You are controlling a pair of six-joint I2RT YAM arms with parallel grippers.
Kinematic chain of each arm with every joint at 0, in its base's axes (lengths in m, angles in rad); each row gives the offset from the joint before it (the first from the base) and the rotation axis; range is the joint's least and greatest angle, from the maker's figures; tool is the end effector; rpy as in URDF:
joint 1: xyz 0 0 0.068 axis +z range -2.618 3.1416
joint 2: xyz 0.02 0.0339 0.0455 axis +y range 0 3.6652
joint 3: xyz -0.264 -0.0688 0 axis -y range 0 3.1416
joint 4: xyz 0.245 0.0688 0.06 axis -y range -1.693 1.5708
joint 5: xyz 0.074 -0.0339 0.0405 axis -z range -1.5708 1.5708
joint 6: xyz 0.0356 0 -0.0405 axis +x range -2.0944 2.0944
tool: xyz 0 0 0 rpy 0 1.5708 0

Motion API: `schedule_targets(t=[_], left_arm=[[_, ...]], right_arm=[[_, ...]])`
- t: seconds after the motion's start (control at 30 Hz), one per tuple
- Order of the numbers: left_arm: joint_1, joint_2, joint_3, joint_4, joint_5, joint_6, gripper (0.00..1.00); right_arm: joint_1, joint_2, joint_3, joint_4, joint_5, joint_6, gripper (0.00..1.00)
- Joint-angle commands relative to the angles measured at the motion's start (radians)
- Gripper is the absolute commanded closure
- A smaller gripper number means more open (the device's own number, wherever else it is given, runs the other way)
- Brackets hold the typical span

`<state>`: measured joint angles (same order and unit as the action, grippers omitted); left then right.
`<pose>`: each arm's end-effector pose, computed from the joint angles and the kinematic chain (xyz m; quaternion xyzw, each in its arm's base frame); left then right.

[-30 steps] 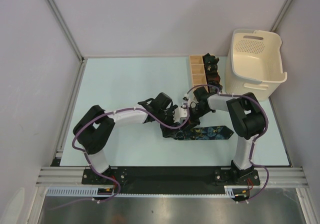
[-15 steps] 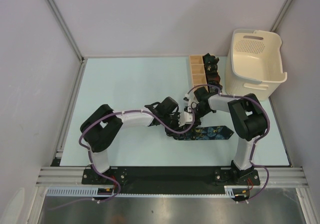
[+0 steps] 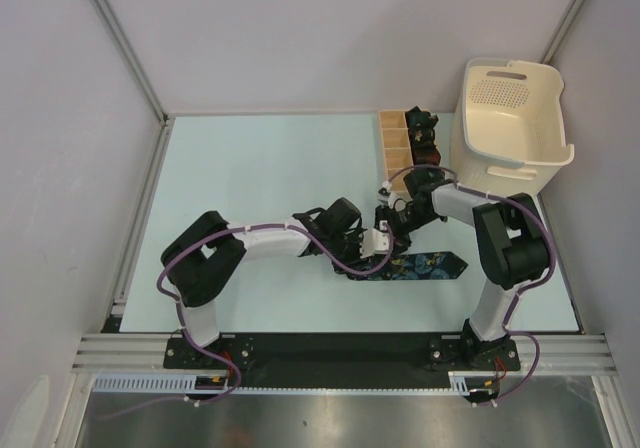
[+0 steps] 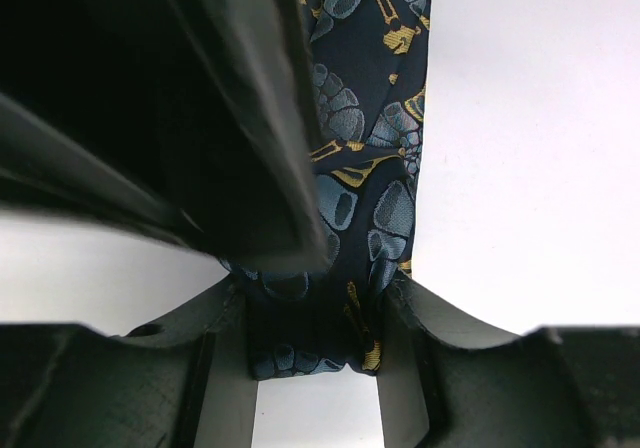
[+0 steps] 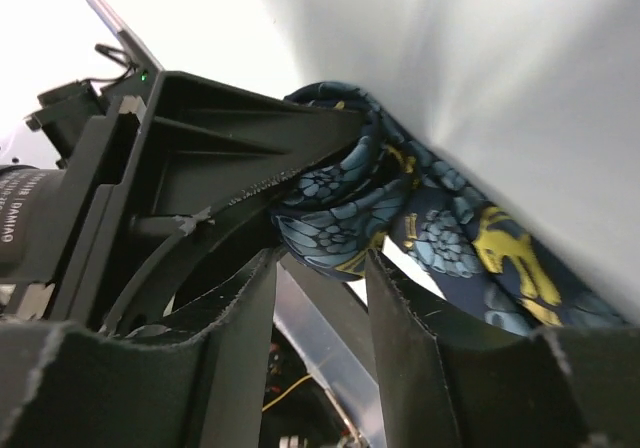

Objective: Roll the ties
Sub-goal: Roll the tie at the center of the board.

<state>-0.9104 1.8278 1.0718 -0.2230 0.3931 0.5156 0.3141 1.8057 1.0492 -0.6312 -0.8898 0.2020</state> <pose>0.2138 -0.2975 0.1557 0.6567 0.6724 -0.2393 0.2438 0.2942 0.1247 0.1509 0.0896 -0.8953 -0.4354 0.0296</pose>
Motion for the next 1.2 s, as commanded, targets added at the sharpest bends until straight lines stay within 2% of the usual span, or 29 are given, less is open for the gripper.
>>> schedule_targets(t=[0.0, 0.1, 0.17, 0.2, 0.3, 0.37, 0.57, 0.87, 1.07, 1.17], left_arm=[[-0.012, 0.016, -0.007, -0.088, -0.043, 0.027, 0.59], [-0.012, 0.013, -0.009, -0.093, -0.040, 0.031, 0.57], [-0.012, 0.007, -0.007, -0.098, -0.039, 0.035, 0.55], [-0.012, 0.004, -0.006, -0.099, -0.039, 0.040, 0.52], [-0.007, -0.012, -0.004, -0.104, -0.025, 0.041, 0.41], [-0.004, -0.024, 0.004, -0.101, -0.008, 0.040, 0.30], [-0.002, -0.045, 0.030, -0.043, 0.024, 0.024, 0.11], [-0.005, -0.013, 0.062, 0.086, 0.073, -0.039, 0.04], [-0.027, 0.010, 0.063, 0.116, 0.125, 0.038, 0.04], [-0.050, 0.007, 0.057, 0.102, 0.099, 0.105, 0.03]], right_arm=[[0.035, -0.019, -0.023, 0.031, -0.054, 0.033, 0.54], [0.069, 0.006, -0.025, 0.070, -0.023, 0.048, 0.56], [0.071, 0.041, -0.025, 0.071, 0.011, 0.040, 0.69], [0.063, 0.049, -0.026, 0.065, 0.028, 0.036, 0.83], [0.026, 0.066, -0.040, 0.030, 0.070, 0.002, 1.00], [0.002, 0.089, -0.046, -0.002, 0.083, -0.032, 1.00], [-0.029, 0.147, -0.032, -0.064, 0.158, -0.093, 1.00], [-0.029, 0.211, -0.012, -0.087, 0.275, -0.125, 1.00], [-0.003, 0.271, 0.043, -0.084, 0.246, -0.110, 1.00], [0.011, 0.264, 0.046, -0.079, 0.223, -0.107, 1.00]])
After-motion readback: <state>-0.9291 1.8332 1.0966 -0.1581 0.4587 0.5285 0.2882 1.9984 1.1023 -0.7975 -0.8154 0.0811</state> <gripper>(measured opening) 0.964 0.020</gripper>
